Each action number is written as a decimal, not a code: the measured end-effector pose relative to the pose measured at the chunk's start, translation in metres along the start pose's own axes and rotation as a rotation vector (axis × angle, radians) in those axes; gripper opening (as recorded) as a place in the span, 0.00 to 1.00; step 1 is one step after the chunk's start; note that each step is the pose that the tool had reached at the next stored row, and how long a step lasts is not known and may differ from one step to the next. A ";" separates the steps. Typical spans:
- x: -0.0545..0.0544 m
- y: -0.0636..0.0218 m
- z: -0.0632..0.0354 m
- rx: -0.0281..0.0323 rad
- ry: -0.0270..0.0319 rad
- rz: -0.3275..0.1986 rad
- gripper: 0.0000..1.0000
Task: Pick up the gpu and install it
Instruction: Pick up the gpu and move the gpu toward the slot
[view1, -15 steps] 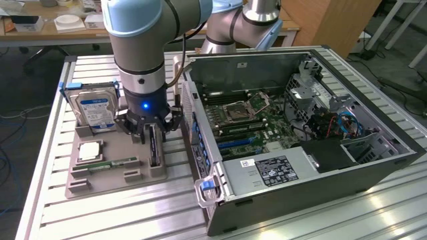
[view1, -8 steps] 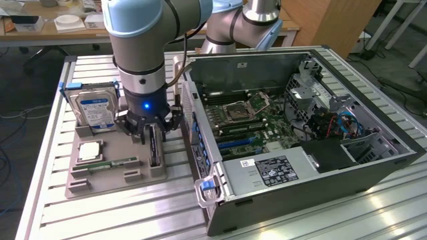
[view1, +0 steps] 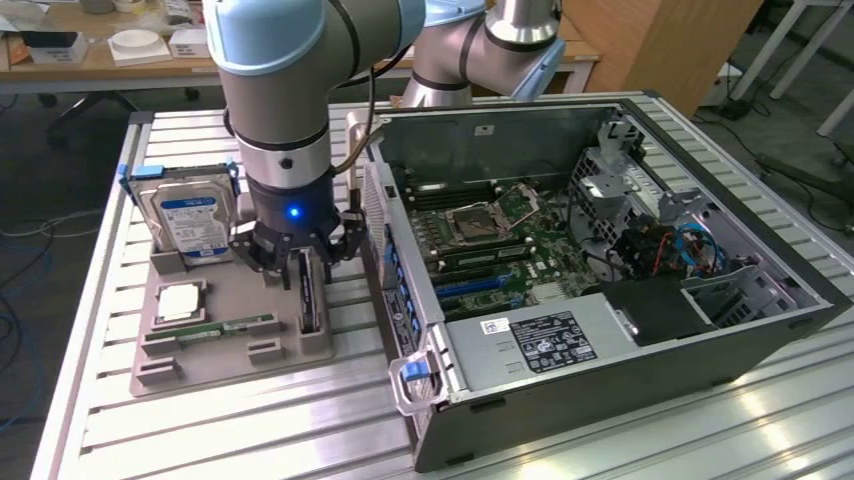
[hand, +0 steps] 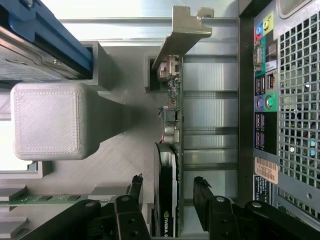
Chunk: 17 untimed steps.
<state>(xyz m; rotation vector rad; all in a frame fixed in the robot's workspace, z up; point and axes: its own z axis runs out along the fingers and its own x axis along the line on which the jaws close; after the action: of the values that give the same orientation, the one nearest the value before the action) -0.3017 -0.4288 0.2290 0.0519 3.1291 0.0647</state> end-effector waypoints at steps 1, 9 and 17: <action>0.000 0.0000 0.0000 0.0000 0.0000 0.000 0.51; 0.000 0.0000 0.0000 0.0000 0.0000 0.000 0.38; 0.000 0.0000 0.0000 0.0000 -0.0001 0.000 0.38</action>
<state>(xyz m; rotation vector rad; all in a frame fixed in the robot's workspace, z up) -0.3017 -0.4288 0.2290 0.0518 3.1290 0.0647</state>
